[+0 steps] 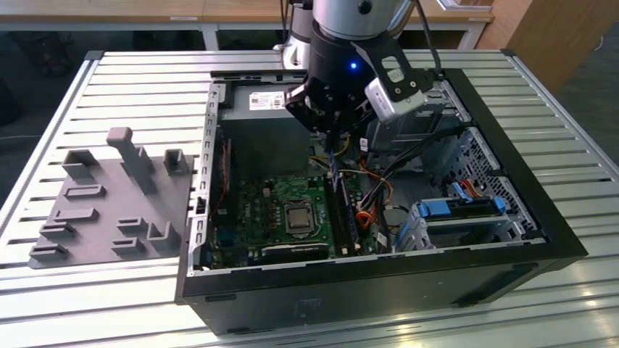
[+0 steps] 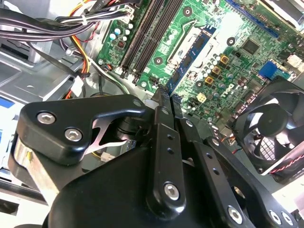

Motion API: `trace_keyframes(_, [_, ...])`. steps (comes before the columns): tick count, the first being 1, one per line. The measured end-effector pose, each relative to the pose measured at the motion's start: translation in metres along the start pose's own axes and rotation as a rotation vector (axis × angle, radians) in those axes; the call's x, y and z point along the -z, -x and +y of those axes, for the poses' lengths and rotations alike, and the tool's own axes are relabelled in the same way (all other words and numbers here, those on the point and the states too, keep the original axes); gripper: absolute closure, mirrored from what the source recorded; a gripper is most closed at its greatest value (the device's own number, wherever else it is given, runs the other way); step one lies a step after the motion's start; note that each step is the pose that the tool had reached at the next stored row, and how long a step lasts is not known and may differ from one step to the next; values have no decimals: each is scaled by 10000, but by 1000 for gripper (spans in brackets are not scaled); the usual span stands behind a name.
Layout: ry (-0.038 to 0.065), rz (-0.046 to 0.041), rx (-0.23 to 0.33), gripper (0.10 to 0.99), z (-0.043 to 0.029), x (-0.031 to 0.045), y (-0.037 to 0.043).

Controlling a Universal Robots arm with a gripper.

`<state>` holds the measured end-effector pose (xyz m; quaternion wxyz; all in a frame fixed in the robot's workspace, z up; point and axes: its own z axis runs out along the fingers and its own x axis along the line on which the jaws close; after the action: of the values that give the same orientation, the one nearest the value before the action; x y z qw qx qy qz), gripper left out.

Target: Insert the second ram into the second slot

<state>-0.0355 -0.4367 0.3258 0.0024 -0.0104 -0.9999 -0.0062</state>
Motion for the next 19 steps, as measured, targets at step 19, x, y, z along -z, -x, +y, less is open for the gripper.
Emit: trace_keyframes(19, [-1, 0, 0, 949, -2, -65, 0])
